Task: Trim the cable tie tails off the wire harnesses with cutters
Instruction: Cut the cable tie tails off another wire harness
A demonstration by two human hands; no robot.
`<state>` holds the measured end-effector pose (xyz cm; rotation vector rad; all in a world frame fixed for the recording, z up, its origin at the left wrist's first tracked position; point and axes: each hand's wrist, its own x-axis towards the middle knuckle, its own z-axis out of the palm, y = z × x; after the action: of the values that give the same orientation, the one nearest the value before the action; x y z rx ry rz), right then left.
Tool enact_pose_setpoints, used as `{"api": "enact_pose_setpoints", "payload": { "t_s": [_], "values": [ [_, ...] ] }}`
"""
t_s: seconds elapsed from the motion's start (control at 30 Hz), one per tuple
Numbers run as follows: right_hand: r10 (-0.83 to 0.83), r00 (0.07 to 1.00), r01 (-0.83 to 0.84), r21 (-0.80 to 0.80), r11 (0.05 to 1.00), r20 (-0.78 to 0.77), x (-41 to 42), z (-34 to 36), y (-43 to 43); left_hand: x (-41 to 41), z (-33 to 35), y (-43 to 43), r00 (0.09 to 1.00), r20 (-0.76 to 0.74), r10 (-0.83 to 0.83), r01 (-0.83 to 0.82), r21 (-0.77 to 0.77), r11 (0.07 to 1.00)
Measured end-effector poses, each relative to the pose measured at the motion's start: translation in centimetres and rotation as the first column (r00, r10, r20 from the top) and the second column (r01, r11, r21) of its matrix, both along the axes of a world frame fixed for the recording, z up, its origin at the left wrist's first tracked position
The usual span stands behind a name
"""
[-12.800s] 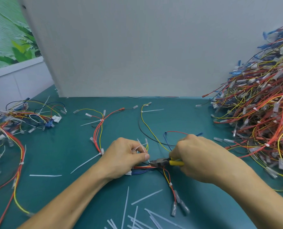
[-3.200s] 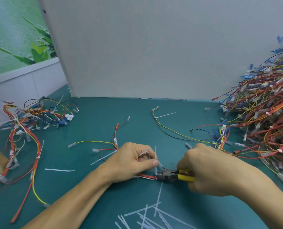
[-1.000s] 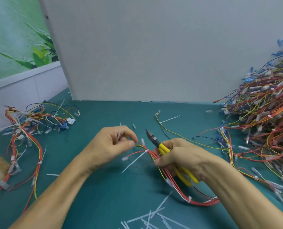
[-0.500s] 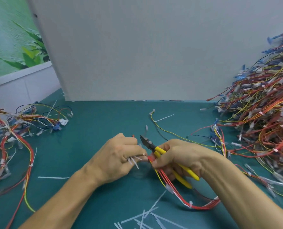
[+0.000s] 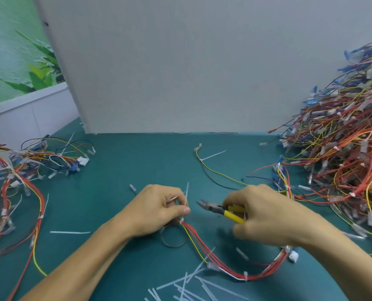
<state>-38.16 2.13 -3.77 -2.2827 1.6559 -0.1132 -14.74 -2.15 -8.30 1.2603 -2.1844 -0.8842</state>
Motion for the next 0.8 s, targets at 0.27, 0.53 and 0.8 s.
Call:
{"api": "enact_pose_setpoints", "payload": {
  "t_s": [0.27,0.53,0.8],
  "values": [
    [0.110,0.974,-0.131,-0.099,0.986,-0.199,2.4,-1.5,0.8,0.4,-1.2,0.7,0.982,-0.171,0.083,-0.076,0.051,0.996],
    [0.100,0.973,-0.125,-0.112,0.986,-0.209,2.6,-1.4,0.7,0.6,-1.2,0.7,0.987,-0.144,0.066,-0.064,0.016,0.998],
    [0.102,0.981,-0.123,-0.121,0.985,-0.168,3.2,-1.8,0.7,0.7,-1.5,0.7,0.985,-0.155,0.070,-0.066,0.035,0.997]
  ]
}}
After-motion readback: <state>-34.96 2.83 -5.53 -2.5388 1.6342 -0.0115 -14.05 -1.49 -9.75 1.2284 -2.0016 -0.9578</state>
